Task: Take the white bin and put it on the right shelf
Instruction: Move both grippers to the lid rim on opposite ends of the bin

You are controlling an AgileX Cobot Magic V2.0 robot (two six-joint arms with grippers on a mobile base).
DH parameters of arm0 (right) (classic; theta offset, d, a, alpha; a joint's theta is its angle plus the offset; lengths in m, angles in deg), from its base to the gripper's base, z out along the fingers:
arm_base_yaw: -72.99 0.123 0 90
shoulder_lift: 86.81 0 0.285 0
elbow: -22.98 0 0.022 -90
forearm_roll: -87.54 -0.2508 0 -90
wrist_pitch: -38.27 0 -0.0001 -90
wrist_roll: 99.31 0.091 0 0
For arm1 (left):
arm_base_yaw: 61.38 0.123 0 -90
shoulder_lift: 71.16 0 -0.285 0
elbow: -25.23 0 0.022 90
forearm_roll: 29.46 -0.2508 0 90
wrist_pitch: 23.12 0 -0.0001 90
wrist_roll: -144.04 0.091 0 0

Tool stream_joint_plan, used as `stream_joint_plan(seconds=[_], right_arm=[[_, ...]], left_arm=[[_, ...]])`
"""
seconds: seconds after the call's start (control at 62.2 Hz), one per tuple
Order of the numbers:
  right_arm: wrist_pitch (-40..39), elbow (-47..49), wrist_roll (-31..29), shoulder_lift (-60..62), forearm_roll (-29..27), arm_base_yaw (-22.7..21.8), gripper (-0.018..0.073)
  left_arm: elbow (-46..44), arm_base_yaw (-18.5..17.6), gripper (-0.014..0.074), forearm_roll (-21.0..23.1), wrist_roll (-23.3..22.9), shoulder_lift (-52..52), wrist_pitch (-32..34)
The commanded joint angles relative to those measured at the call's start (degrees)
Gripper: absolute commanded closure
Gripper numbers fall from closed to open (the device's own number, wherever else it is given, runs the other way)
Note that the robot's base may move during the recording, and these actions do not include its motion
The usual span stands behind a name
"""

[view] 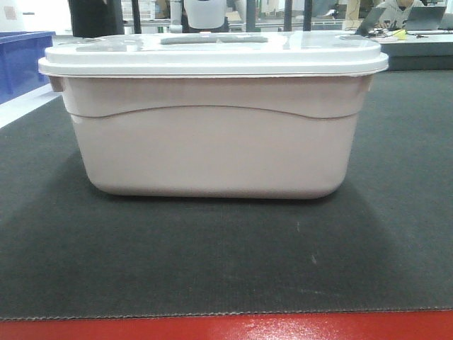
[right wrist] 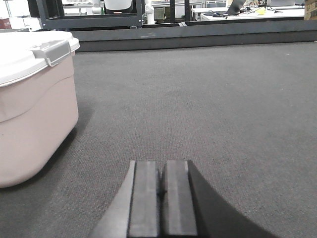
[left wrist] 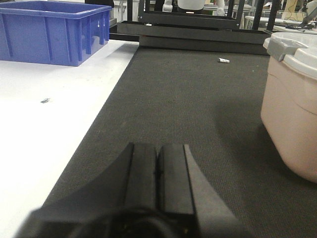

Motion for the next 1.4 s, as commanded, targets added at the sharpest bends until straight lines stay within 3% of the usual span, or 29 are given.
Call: stream_joint_plan(seconds=[0.0,0.884,1.045,1.142,1.286,1.383], right_arm=[[-4.8,-0.1,-0.3,1.0,0.4,-0.2,0.0491],[-5.4,0.0,-0.3,1.0,0.4,-0.2,0.0491],[-11.1,0.5,-0.3,1.0,0.4,-0.2,0.0491],[-13.8,4.3,-0.3,1.0,0.4,-0.2,0.0491],[-11.5,13.8,-0.3,-1.1,0.4,-0.2,0.0491],[-8.5,21.4,-0.3,-5.2,0.4,-0.2,0.0491]], left_arm=[[-0.1,0.0,0.0713,0.5,-0.5,-0.8,4.8],[-0.1,0.0,0.0713,0.5,-0.5,-0.8,4.8],[-0.8,0.0,0.0713,0.5,-0.5,-0.4,13.0],[-5.1,0.0,0.0713,0.3,-0.4,1.1,14.4],[-17.4,0.0,0.0713,-6.7,-0.4,6.7,9.0],[-26.7,0.0,0.0708,-8.4,-0.4,12.4,4.2]])
